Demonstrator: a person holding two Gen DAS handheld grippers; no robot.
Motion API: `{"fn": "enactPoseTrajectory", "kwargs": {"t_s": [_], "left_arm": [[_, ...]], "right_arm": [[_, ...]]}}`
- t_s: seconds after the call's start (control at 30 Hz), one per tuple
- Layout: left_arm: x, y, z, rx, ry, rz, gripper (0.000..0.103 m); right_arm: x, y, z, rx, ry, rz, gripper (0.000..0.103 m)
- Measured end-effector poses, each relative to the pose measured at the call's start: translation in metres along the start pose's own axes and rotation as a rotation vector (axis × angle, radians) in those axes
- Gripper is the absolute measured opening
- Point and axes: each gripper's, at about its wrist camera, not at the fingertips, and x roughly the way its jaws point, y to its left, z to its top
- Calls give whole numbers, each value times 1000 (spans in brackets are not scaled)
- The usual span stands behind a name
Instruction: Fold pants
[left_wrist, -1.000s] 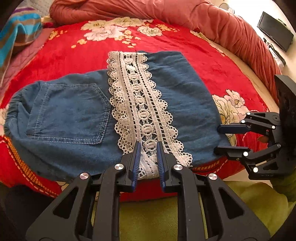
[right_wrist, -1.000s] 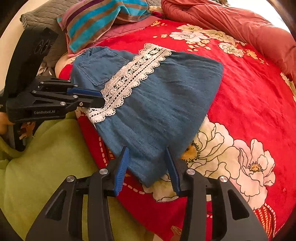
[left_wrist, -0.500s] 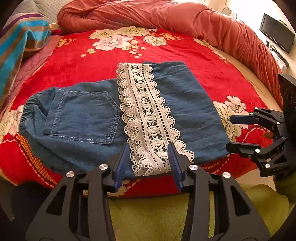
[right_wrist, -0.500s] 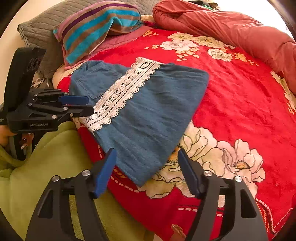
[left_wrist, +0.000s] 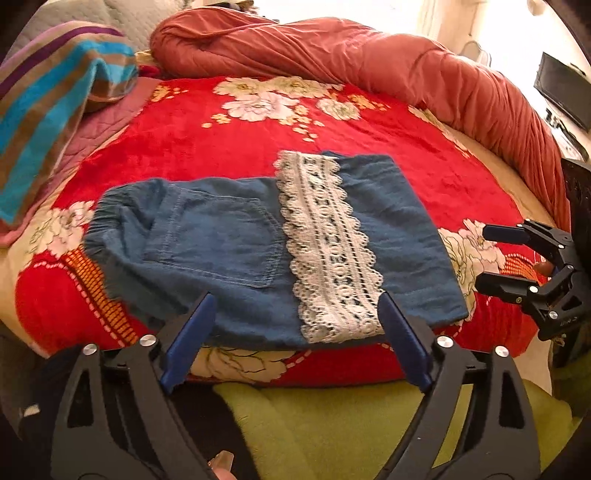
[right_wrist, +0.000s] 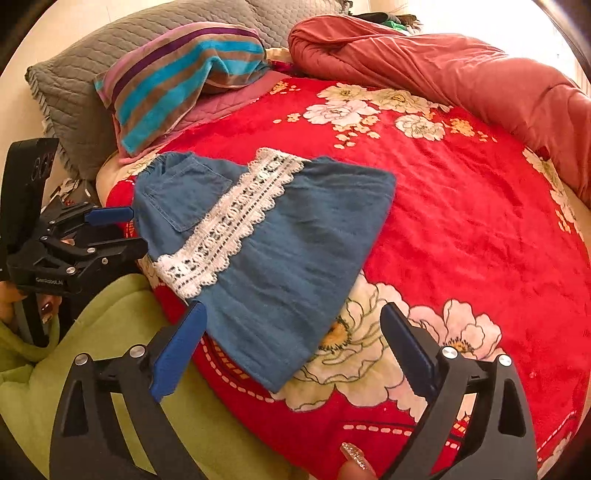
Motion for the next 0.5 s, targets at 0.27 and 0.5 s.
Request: {"fn": "enactPoseTrajectory", "kwargs": {"t_s": [0.27, 0.5], "left_arm": [[-10, 26, -4, -84, -30, 21, 91], [-14, 53, -9, -173, -42, 27, 91]], "right_arm": [[-2, 16, 23, -26, -26, 22, 94], [2, 36, 54, -87, -47, 43, 94]]}}
